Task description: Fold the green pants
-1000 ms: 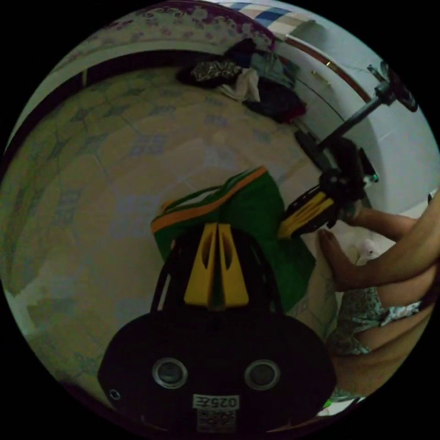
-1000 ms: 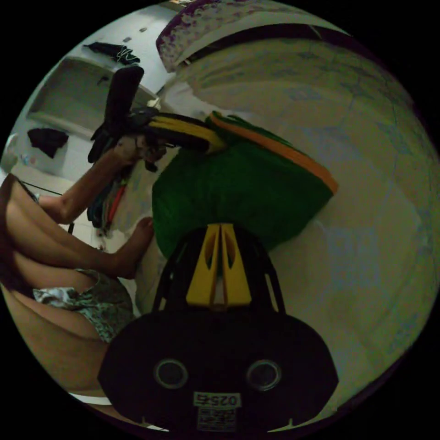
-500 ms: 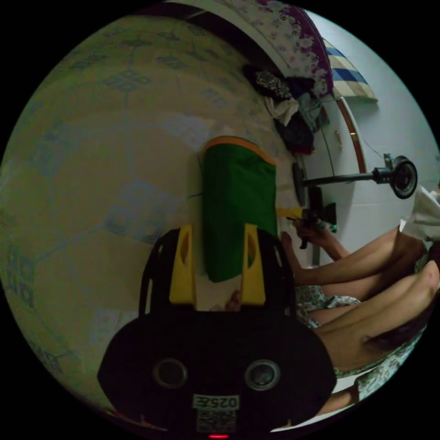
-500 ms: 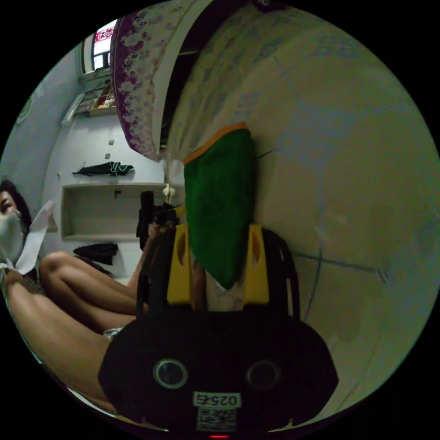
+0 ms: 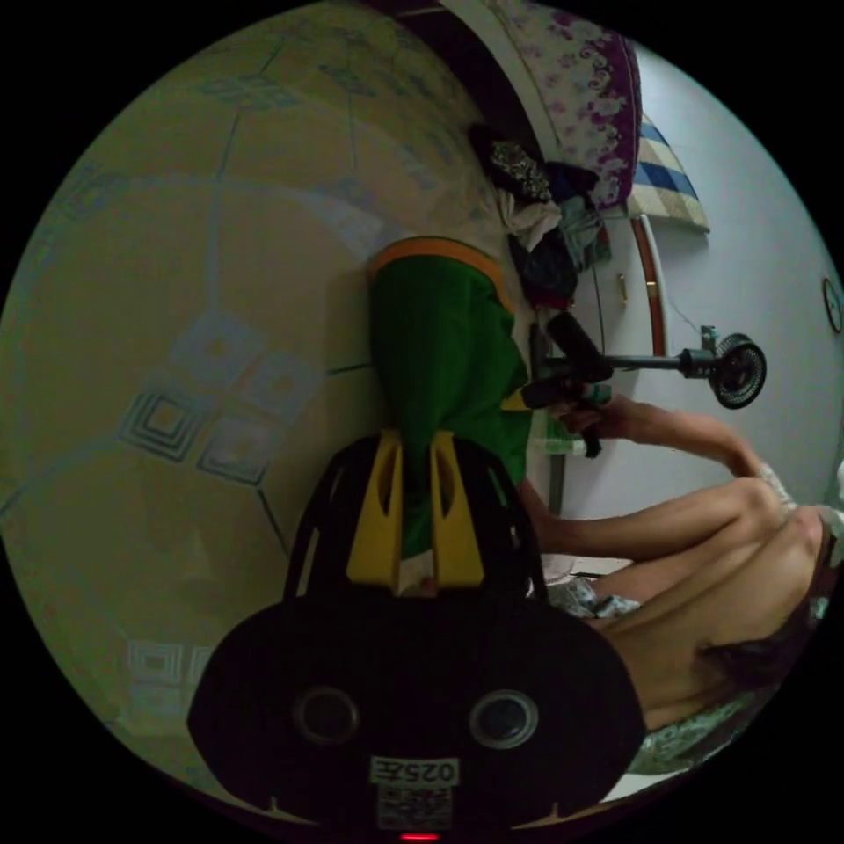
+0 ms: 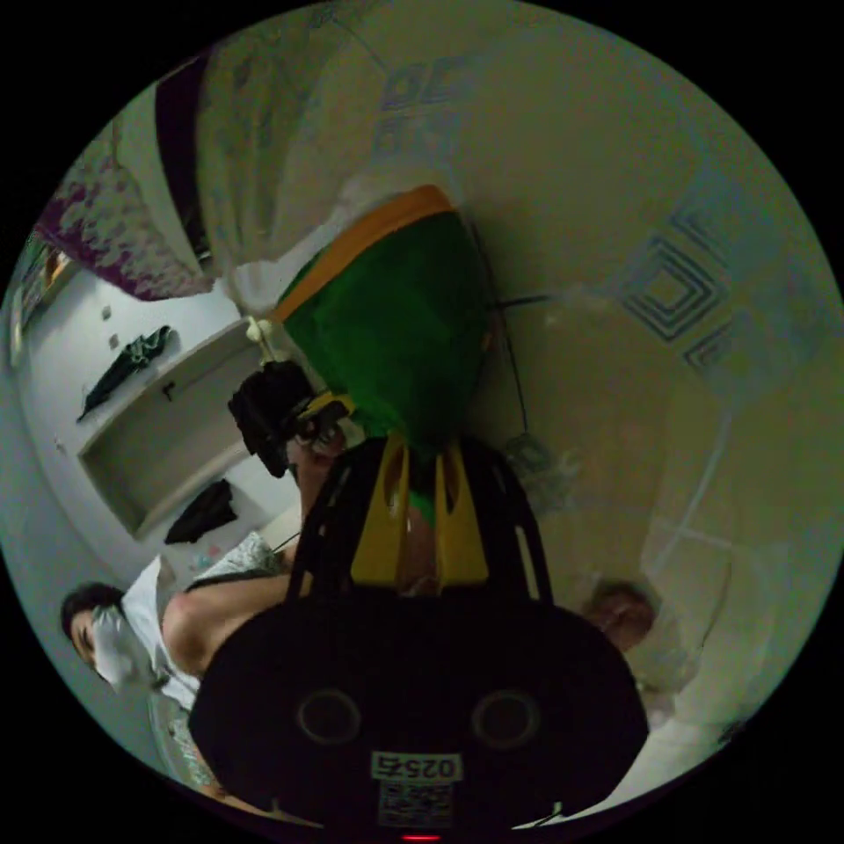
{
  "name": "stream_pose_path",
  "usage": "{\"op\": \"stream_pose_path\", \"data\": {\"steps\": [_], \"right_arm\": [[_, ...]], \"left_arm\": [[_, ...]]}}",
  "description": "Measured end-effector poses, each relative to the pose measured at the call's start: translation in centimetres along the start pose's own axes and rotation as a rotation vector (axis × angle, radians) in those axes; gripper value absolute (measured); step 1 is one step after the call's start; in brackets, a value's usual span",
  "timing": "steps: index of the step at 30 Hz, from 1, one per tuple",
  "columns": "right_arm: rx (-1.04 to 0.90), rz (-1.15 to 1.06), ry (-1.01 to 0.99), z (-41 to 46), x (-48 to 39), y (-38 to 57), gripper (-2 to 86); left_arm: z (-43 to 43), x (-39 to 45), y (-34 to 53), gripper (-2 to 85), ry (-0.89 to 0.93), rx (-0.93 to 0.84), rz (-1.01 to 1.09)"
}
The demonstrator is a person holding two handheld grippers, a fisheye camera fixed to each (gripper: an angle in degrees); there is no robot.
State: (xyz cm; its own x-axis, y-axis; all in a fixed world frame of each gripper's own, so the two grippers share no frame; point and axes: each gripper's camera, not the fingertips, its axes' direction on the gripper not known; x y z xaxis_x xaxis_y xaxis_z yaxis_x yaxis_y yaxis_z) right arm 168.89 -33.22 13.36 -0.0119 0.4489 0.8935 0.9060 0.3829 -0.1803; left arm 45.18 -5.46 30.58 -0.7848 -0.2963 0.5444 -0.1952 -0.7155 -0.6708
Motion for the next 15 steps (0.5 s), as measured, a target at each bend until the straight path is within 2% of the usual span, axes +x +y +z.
{"op": "stream_pose_path", "data": {"steps": [3,6,10,15], "right_arm": [[-0.036,-0.039,0.197,-0.4,-2.1,-1.0,4.6],[-0.065,-0.027,0.263,-0.2,-1.7,-2.9,4.7],[-0.025,-0.066,0.166,-0.9,0.5,-3.5,4.7],[0.034,0.010,-0.007,-0.9,4.6,-4.4,4.7]], "left_arm": [[-2.2,1.6,-1.0,0.6,0.015,-0.007,-0.011],[-4.3,3.0,-2.2,0.6,0.046,-0.014,-0.019],[-6.4,5.3,-3.7,0.6,0.059,-0.027,-0.018],[-8.4,10.4,-5.7,0.6,0.018,-0.045,-0.009]]}}
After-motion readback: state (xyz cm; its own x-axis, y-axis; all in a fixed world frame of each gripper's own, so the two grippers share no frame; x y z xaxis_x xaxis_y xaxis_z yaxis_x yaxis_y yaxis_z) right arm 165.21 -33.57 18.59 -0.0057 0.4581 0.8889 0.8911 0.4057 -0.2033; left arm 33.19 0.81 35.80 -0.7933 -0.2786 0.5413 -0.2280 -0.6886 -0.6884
